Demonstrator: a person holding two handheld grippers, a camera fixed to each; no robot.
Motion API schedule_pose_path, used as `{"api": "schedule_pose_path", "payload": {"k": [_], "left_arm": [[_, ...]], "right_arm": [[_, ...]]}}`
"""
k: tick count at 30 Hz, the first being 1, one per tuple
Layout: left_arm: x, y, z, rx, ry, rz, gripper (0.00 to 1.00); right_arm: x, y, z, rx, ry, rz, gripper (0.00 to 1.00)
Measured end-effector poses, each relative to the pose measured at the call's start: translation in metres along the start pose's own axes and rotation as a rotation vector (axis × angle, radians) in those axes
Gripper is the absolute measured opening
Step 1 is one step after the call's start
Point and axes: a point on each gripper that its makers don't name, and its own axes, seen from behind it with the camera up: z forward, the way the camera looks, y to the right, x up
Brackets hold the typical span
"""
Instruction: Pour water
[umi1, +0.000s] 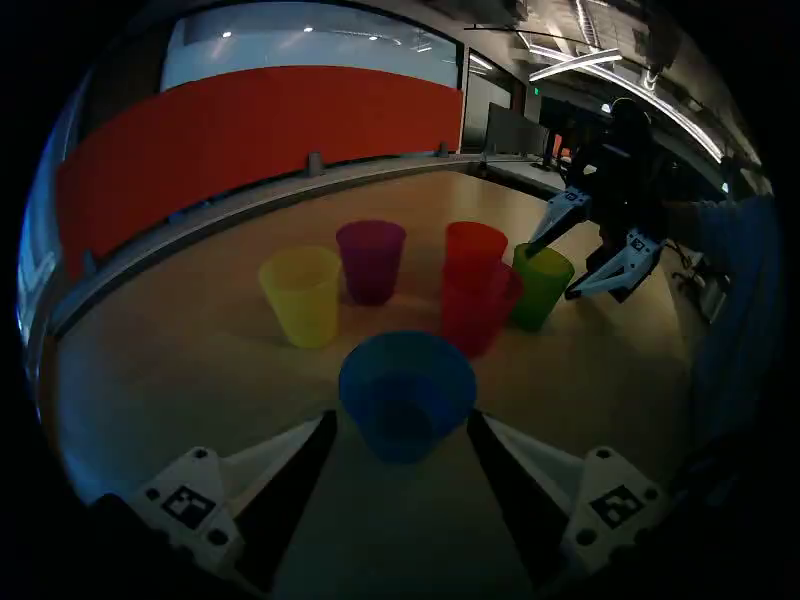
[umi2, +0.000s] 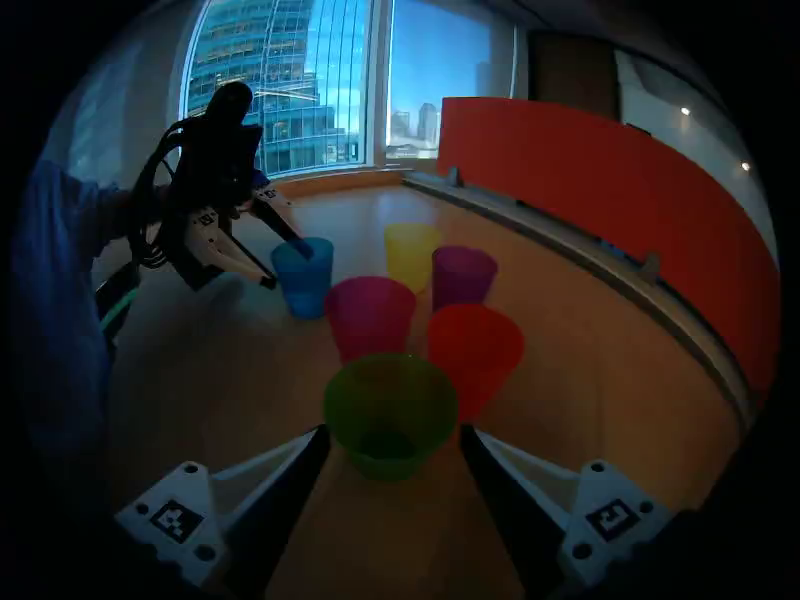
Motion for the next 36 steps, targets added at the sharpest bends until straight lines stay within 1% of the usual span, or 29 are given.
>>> {"api": "schedule_pose_path", "payload": {"k": [8, 12, 18, 23, 27, 36], "left_arm": [[0.006, 0.001, 0.012, -0.009, 0.004, 0.003, 0.97], [0.009, 0.001, 0.015, -0.013, 0.008, 0.001, 0.97], [0.013, 0.002, 0.017, -0.021, 0.014, -0.005, 0.97], [0.011, 0.003, 0.017, -0.015, 0.007, 0.002, 0.96], [0.011, 0.003, 0.017, -0.011, 0.009, 0.002, 0.88], [0.009, 0.003, 0.017, -0.005, 0.003, 0.020, 0.86]], "right_arm": [[0.005, -0.001, 0.009, 0.010, 0.009, 0.008, 1.00], [0.007, -0.002, 0.011, 0.012, 0.012, 0.008, 1.00], [0.010, -0.001, 0.011, 0.012, 0.016, 0.006, 1.00], [0.010, -0.001, 0.011, 0.013, 0.017, 0.006, 1.00], [0.010, -0.002, 0.011, 0.011, 0.016, 0.005, 1.00], [0.010, -0.001, 0.012, 0.002, 0.022, 0.004, 1.00]]}}
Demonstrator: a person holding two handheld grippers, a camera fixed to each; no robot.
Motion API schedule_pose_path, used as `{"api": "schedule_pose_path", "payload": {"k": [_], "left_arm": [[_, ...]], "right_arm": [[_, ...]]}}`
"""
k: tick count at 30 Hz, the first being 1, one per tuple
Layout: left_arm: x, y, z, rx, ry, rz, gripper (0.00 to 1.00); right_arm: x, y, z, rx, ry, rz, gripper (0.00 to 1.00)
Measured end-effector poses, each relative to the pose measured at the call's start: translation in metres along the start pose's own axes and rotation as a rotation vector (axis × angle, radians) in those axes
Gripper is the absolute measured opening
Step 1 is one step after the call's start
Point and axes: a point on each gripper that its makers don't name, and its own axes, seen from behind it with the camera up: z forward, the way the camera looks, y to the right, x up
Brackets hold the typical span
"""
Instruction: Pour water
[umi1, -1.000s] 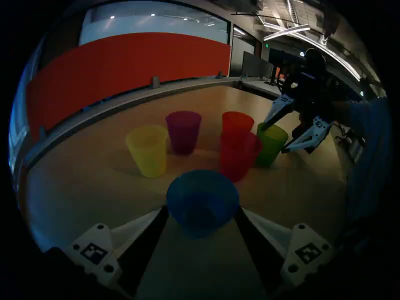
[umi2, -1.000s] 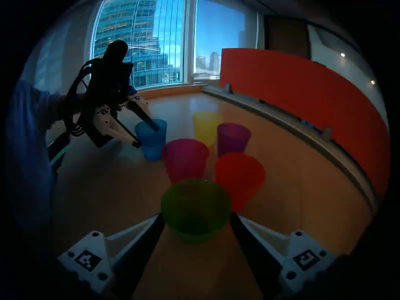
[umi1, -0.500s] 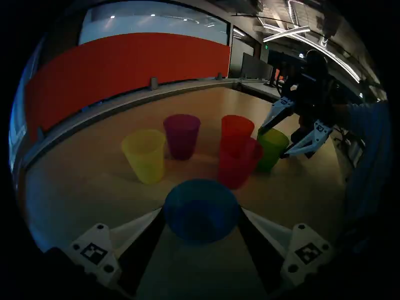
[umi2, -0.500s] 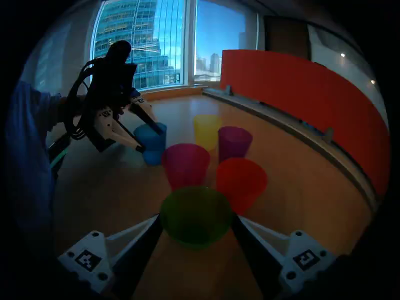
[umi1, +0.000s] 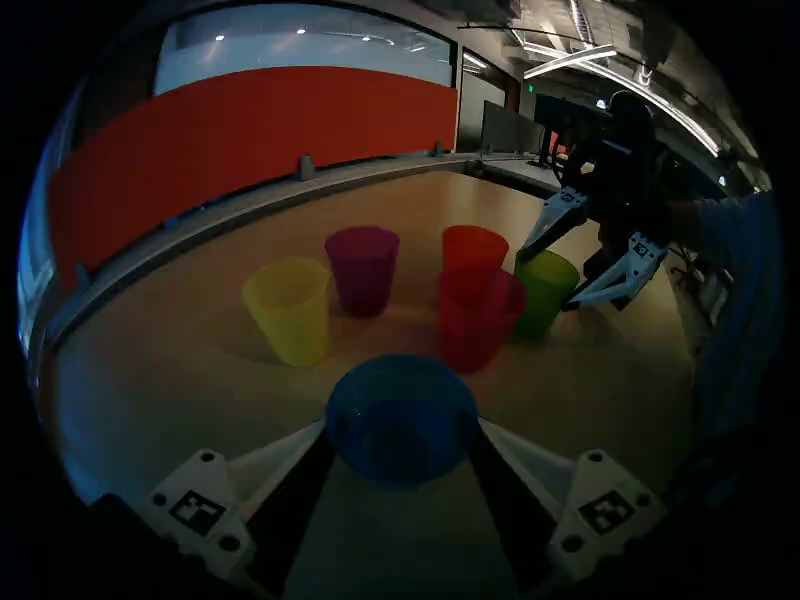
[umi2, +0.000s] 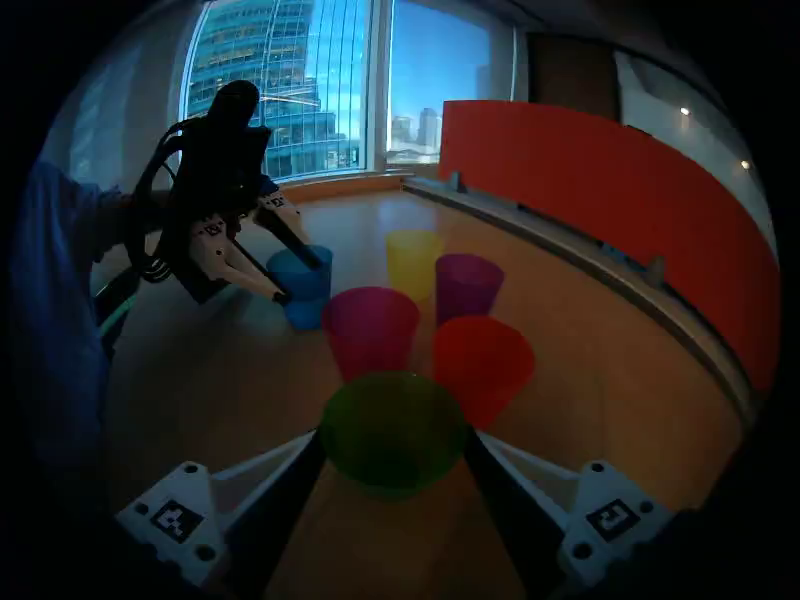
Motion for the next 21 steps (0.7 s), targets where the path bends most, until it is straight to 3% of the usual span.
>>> {"api": "schedule_pose_path", "payload": {"k": [7, 14, 21], "left_arm": [[0.0003, -0.0002, 0.0005, 0.001, 0.006, -0.010, 0.87], [0.0004, -0.0001, 0.0010, 0.006, 0.011, -0.014, 0.87], [0.0017, 0.0020, -0.0010, 0.011, 0.024, -0.022, 0.86]], "right_arm": [[-0.0006, 0.0008, 0.0030, -0.012, 0.004, -0.004, 0.99], [-0.0025, -0.0007, 0.0057, -0.020, -0.001, 0.004, 0.91], [0.0055, 0.0005, -0.0024, -0.032, 0.028, 0.022, 0.91]]}}
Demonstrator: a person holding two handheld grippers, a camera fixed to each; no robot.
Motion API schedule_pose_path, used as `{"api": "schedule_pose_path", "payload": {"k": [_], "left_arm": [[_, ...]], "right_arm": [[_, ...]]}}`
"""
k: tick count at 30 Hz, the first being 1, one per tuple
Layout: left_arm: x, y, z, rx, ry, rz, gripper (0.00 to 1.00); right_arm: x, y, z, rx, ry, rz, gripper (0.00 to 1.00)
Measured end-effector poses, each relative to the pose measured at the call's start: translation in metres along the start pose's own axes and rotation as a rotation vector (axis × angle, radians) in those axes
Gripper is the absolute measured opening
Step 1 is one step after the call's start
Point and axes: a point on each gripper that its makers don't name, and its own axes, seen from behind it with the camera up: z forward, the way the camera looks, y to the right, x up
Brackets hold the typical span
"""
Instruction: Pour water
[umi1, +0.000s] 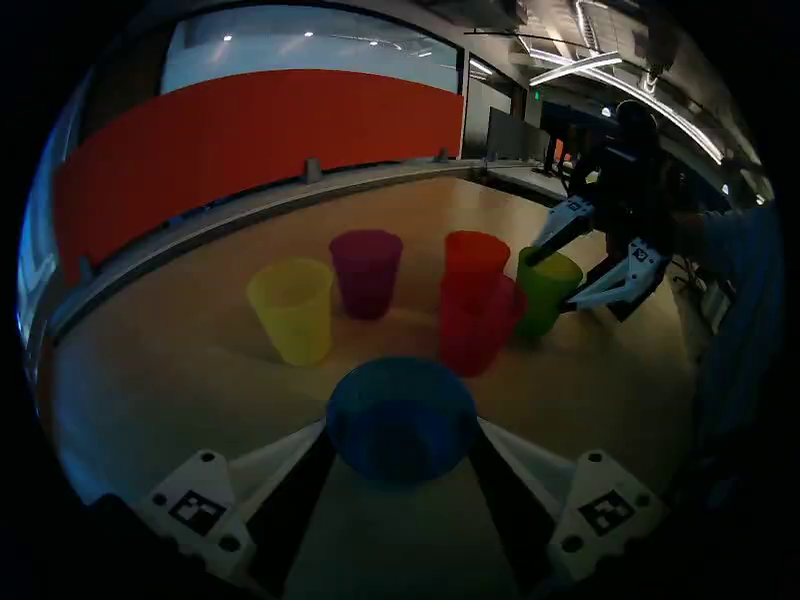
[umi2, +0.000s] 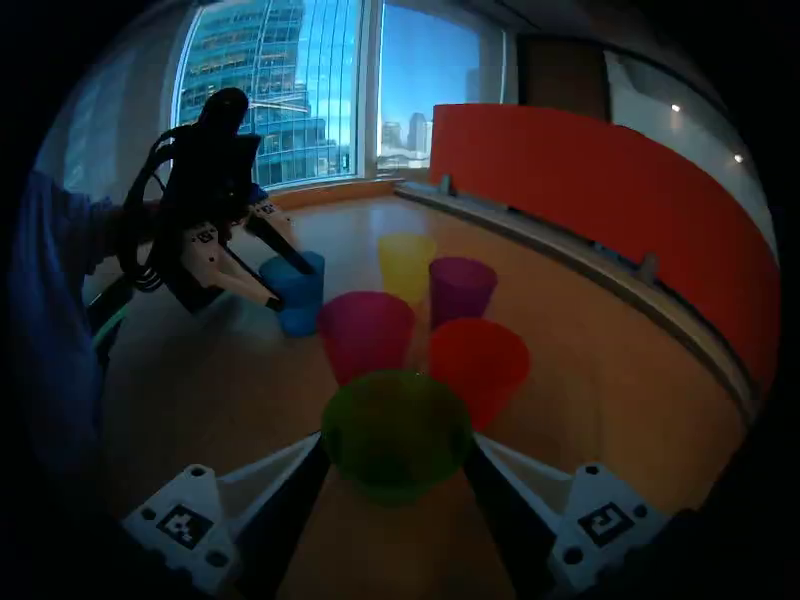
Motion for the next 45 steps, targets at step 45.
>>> {"api": "schedule_pose_path", "payload": {"k": [45], "left_arm": [[0.132, 0.016, -0.082, 0.066, 0.363, -0.042, 0.86]], "right_arm": [[0.138, 0.001, -0.071, -0.101, 0.339, -0.024, 0.91]]}}
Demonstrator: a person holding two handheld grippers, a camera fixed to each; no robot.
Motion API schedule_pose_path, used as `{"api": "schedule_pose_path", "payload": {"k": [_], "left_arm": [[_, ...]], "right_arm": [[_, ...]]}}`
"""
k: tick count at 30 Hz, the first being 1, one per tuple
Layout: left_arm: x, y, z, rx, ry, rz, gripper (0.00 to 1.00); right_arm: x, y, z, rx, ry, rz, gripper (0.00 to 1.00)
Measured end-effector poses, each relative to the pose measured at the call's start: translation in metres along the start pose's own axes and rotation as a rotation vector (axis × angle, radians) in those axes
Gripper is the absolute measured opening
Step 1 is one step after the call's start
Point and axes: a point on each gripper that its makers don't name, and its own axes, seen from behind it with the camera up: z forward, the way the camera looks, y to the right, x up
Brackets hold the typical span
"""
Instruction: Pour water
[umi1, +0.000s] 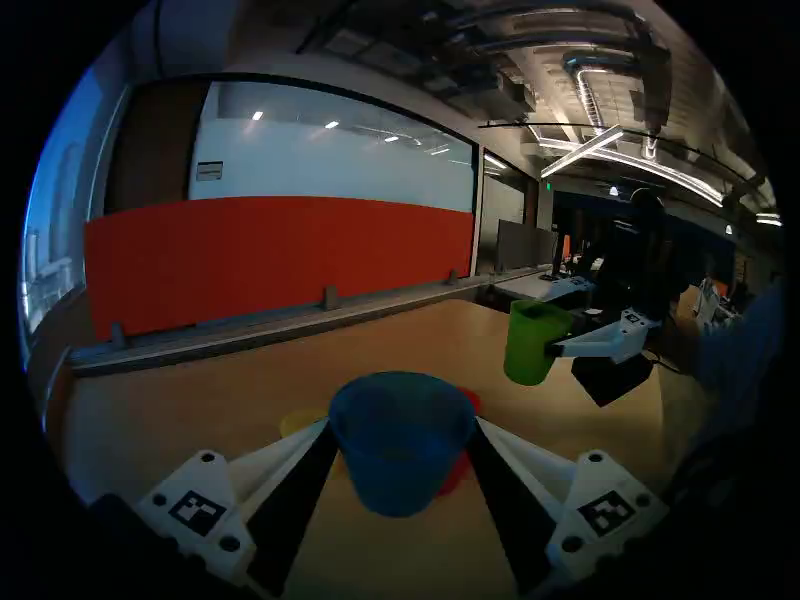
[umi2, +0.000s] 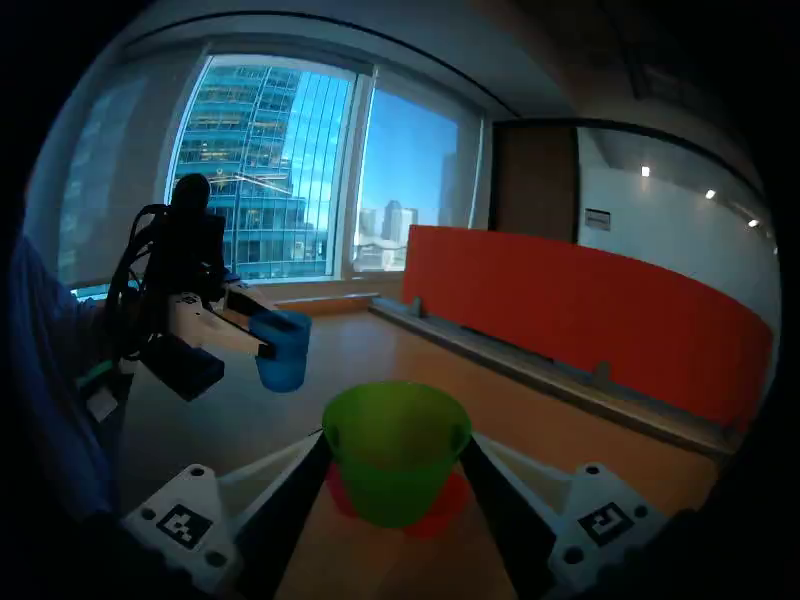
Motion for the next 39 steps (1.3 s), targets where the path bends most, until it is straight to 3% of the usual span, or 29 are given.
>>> {"api": "schedule_pose_path", "payload": {"k": [13, 19, 39], "left_arm": [[0.028, 0.004, 0.000, 0.005, 0.061, 0.012, 0.86], [0.040, 0.002, -0.001, 0.017, 0.076, 0.046, 0.86], [0.097, 0.008, -0.012, 0.100, 0.163, 0.306, 0.86]], "right_arm": [[0.017, 0.003, 0.005, -0.005, 0.048, 0.002, 0.91], [0.020, 0.000, 0.007, 0.013, 0.051, -0.005, 0.91], [0.028, -0.023, 0.020, 0.080, 0.066, -0.015, 0.91]]}}
